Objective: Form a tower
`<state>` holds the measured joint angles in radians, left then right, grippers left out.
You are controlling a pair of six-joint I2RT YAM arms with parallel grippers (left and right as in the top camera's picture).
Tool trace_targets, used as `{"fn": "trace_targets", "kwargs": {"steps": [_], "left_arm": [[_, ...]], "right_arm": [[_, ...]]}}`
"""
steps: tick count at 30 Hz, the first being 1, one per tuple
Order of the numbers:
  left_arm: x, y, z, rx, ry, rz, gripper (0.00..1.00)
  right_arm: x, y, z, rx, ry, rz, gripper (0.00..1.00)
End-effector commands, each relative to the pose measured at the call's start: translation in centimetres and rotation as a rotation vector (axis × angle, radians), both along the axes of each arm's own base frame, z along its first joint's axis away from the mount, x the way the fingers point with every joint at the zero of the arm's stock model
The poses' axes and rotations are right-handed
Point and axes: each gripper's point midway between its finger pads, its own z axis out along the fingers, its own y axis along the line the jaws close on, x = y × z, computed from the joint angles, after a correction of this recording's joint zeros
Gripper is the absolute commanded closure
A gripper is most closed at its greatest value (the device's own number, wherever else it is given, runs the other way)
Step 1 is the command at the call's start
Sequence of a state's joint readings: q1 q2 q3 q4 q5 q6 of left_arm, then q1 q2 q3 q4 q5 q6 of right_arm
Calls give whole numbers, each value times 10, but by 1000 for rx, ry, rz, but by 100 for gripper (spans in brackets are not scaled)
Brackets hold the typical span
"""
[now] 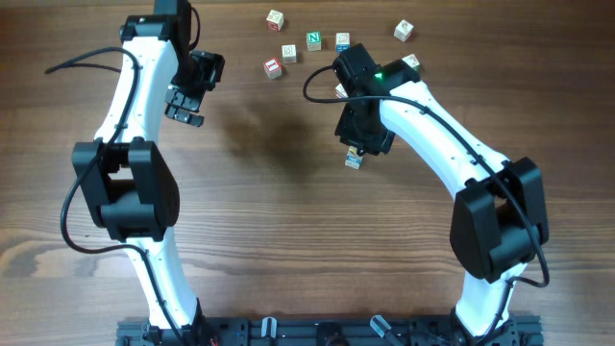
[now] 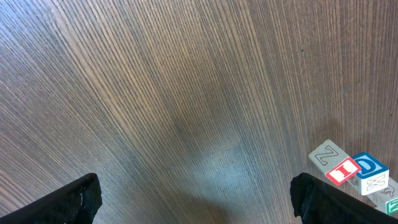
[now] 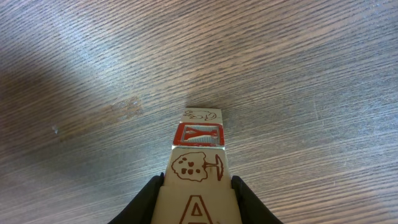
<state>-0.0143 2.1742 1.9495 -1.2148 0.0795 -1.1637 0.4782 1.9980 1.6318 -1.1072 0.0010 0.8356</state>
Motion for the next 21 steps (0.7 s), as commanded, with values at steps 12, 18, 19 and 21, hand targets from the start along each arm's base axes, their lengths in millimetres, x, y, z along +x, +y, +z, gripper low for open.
{"fn": "trace_targets", "kwargs": {"steps": [12,18,19,21], "left_arm": [[-1,3,12,11,-27,-7,0],[-1,3,12,11,-27,-7,0],[-1,3,12,11,-27,-7,0],[-1,3,12,11,-27,-7,0]], "right_arm": [[7,0,11,-1,-39,-3,23],[4,4,20,17,-47,107,0],[3,3,29,23,-67,134,0],[1,3,59,43,-138,215,0]]}}
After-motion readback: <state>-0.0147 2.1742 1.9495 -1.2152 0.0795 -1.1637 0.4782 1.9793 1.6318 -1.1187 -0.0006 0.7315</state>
